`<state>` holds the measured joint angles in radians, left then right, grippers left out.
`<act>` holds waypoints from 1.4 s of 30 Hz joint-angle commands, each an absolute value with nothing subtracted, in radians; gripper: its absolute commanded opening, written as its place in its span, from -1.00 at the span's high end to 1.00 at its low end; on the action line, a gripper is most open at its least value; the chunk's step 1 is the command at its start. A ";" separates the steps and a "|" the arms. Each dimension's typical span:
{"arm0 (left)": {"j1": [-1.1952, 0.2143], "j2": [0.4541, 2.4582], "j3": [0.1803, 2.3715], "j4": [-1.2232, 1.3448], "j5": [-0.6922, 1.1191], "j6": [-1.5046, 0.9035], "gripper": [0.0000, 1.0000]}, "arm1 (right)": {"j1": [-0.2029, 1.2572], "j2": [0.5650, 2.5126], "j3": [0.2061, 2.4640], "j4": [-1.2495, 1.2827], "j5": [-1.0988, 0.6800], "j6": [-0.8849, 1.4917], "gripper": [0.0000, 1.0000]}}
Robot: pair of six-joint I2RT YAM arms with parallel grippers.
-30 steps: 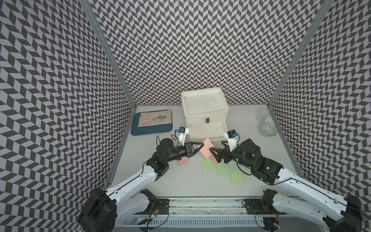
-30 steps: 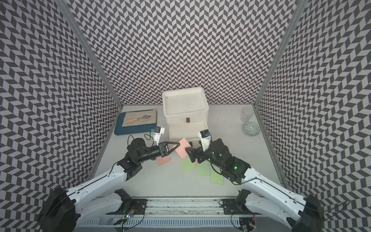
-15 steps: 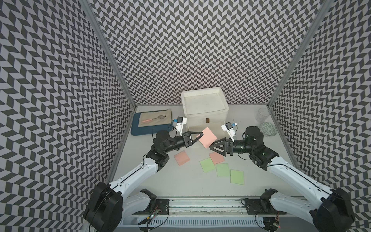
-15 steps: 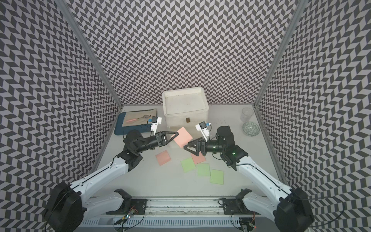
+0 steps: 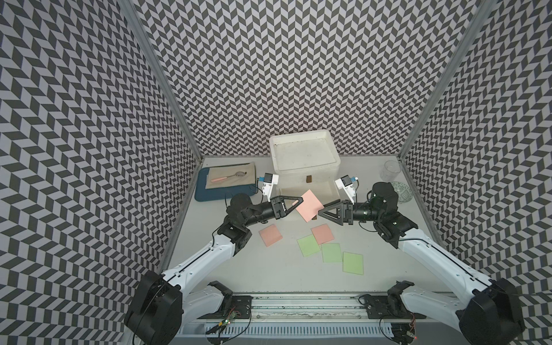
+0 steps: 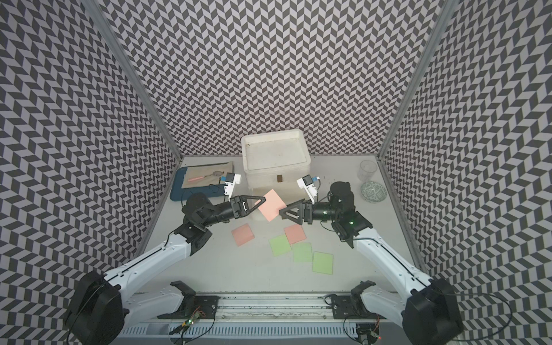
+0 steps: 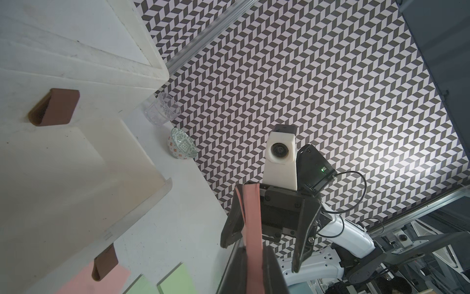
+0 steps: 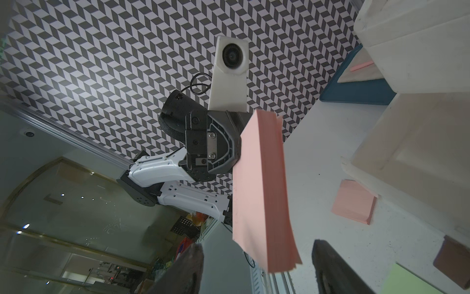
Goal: Please put the sticky notes in the drawer by color
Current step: Place the sticky notes in the drawer.
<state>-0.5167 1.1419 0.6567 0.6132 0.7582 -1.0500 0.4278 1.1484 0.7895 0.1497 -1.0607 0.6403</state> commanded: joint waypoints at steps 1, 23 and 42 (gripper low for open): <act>-0.516 1.117 0.660 0.652 0.783 -1.058 1.00 | 0.423 1.173 0.825 0.238 -1.114 0.662 -0.37; -0.451 1.101 0.753 0.082 0.529 -0.737 0.07 | 0.341 1.172 0.856 0.122 -0.879 0.602 0.83; -0.415 0.980 0.652 -0.183 0.193 -0.579 0.03 | 0.338 1.411 0.928 0.076 -0.538 0.504 0.80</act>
